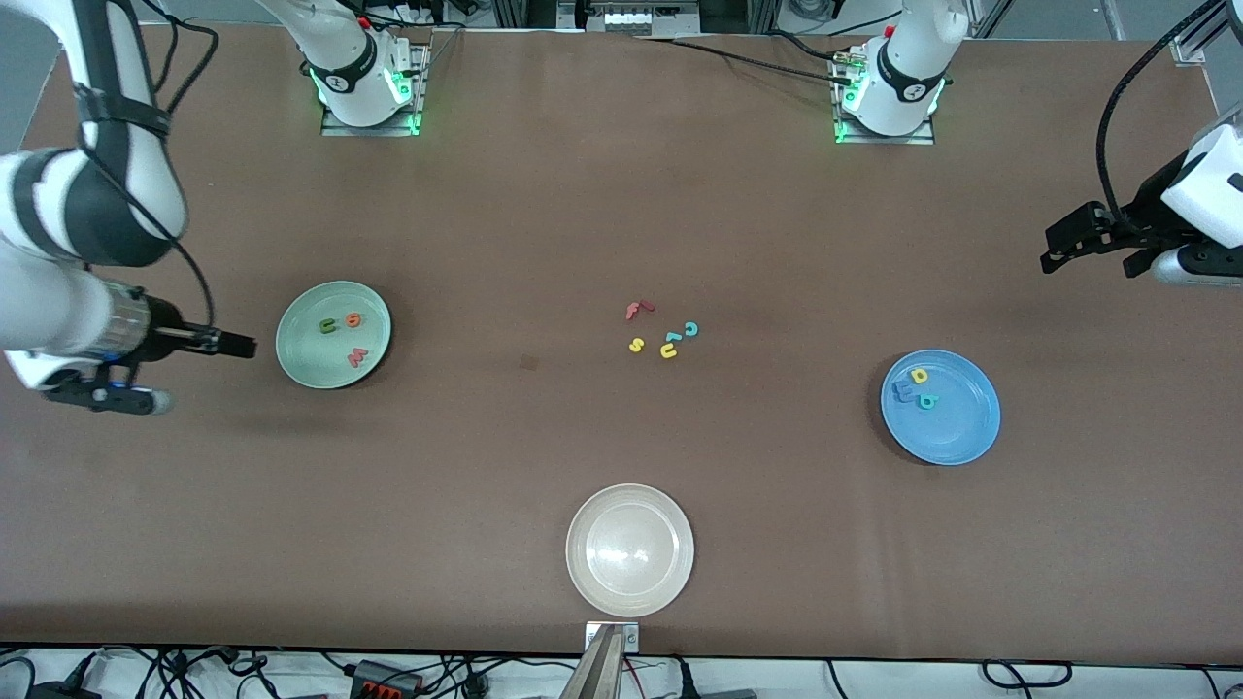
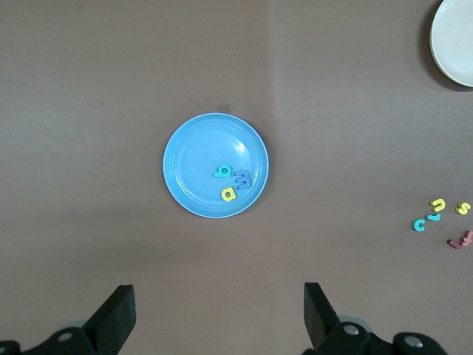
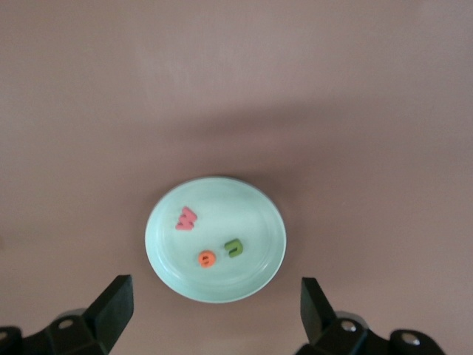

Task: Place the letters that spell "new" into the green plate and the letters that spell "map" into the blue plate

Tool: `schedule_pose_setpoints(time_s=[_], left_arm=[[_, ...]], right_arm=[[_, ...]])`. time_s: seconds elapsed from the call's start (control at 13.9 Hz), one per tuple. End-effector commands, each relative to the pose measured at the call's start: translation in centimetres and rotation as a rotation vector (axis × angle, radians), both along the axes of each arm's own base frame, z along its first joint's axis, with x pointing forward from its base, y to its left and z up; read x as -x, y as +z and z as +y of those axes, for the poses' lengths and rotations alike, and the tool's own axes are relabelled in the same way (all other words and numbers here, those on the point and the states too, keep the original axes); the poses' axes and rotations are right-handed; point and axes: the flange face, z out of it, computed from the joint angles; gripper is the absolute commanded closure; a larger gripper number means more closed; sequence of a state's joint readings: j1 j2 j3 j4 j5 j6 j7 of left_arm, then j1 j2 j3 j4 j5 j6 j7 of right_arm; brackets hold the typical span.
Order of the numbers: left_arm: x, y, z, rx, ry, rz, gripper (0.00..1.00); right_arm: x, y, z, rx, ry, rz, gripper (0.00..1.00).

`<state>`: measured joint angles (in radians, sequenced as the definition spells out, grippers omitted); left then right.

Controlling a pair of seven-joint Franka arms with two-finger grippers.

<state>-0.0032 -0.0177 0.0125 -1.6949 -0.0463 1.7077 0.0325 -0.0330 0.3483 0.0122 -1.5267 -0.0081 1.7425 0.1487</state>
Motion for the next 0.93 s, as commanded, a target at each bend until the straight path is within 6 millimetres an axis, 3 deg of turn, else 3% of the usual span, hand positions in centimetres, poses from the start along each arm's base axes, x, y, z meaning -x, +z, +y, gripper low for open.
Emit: schedule_pose_setpoints(time_s=[0.0, 0.14, 0.5, 0.72, 0.86], left_arm=[[0.1, 0.7, 0.2, 0.007, -0.022, 0.003, 0.0], [0.1, 0.7, 0.2, 0.007, -0.023, 0.003, 0.0], [0.0, 0.5, 0.2, 0.006, -0.035, 0.004, 0.0], [0.0, 0.5, 0.2, 0.006, -0.035, 0.004, 0.0], [0.0, 0.5, 0.2, 0.006, -0.035, 0.004, 0.0]], right_arm=[[-0.6, 3.6, -1.8, -0.004, -0.013, -0.021, 0.0], [-0.2, 7.9, -2.1, 0.001, -0.003, -0.078, 0.0], [2.8, 15.2, -5.4, 0.029, 0.055, -0.18, 0.0], [3.7, 16.7, -7.4, -0.002, 0.096, -0.209, 0.0], [3.9, 16.6, -7.3, -0.005, 0.097, -0.191, 0.0]])
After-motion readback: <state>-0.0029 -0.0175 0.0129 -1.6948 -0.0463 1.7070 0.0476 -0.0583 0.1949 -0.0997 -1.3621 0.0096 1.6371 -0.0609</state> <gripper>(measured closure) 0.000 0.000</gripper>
